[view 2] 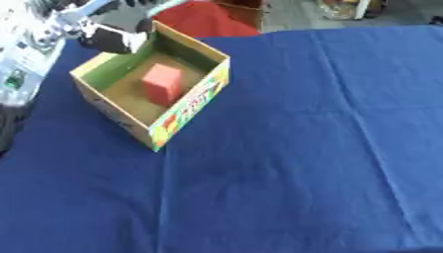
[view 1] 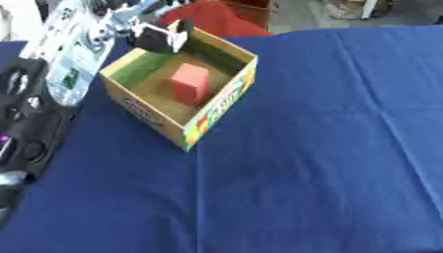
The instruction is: Pick up objects on the table and place them in the box.
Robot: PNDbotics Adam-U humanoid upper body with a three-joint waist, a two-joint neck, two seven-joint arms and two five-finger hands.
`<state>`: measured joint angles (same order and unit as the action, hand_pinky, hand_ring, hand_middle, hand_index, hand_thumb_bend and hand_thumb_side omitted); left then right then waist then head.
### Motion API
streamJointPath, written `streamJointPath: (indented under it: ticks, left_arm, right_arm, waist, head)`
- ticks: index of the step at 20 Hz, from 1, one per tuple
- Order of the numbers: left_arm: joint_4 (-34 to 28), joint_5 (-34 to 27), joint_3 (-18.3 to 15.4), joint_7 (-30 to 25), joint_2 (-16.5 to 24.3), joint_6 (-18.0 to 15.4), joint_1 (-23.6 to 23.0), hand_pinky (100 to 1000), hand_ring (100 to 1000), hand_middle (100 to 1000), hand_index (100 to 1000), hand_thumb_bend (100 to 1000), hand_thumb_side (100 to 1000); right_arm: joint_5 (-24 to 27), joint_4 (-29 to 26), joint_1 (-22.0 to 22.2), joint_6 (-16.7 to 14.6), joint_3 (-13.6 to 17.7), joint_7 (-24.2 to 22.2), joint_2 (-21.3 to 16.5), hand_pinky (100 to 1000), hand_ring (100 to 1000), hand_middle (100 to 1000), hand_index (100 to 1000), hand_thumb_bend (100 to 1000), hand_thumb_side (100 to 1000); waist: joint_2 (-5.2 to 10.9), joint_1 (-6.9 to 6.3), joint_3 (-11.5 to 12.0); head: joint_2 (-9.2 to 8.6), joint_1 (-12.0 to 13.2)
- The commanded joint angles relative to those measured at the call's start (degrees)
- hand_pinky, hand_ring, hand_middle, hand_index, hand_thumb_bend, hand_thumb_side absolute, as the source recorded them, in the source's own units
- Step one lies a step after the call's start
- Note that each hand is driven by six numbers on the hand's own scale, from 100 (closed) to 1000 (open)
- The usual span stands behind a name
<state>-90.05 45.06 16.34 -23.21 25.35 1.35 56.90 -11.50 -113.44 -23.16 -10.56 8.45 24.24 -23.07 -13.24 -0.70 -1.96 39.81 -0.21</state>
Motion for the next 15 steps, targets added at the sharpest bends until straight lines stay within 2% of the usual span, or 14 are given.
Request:
streamJointPath:
  ticks: [1, 2, 3, 6, 13, 15]
  left_arm:
    - [-10.2, -7.1, -2.3, 0.5, 4.1, 2.6, -1.6, 526, 637, 641, 784, 100, 537]
    - [-13.1, -9.3, -2.8, 0.9, 4.9, 3.5, -2.9, 526, 637, 641, 784, 100, 537]
    - [-15.9, -11.4, -3.3, 1.4, 5.6, 4.3, -4.2, 522, 633, 637, 787, 100, 581]
    - [-23.0, -17.2, -5.1, 3.9, 7.2, 5.9, -8.6, 519, 631, 636, 788, 100, 601]
    - [-24.5, -26.3, -9.7, 14.2, 8.1, 0.5, -17.7, 515, 635, 634, 803, 100, 654]
    - [-24.5, -29.9, -10.2, 17.8, 8.0, -2.4, -20.4, 511, 633, 628, 805, 100, 666]
  right_arm:
    - [-0.2, -1.2, -0.5, -0.1, 0.6, 0.3, -1.9, 686, 742, 851, 775, 100, 1000]
    - [-0.3, -1.2, -0.5, -0.1, 0.6, 0.3, -2.0, 686, 742, 851, 775, 100, 1000]
    - [-0.3, -1.2, -0.5, -0.2, 0.7, 0.4, -2.1, 686, 742, 851, 775, 100, 1000]
    - [-0.4, -1.2, -0.7, -0.3, 0.8, 0.6, -2.2, 686, 742, 850, 775, 100, 1000]
    - [-0.6, -1.2, -0.8, -0.5, 1.1, 1.1, -2.5, 689, 744, 848, 777, 100, 1000]
    - [-0.7, -1.2, -0.8, -0.6, 1.3, 1.4, -2.5, 690, 744, 848, 777, 100, 1000]
  waist:
    - [1.23, 0.09, 0.2]
    - [1.21, 0.09, 0.2]
    - [1.16, 0.13, 0.3]
    - [1.02, 0.28, 0.5]
    - [0.88, 0.87, 1.1]
    - [0.85, 1.00, 1.3]
  head:
    - [0.64, -0.4]
    - [0.62, -0.5]
    - [0.59, -0.5]
    - [0.51, -0.7]
    - [0.55, -1.2]
    - [0.64, -1.2]
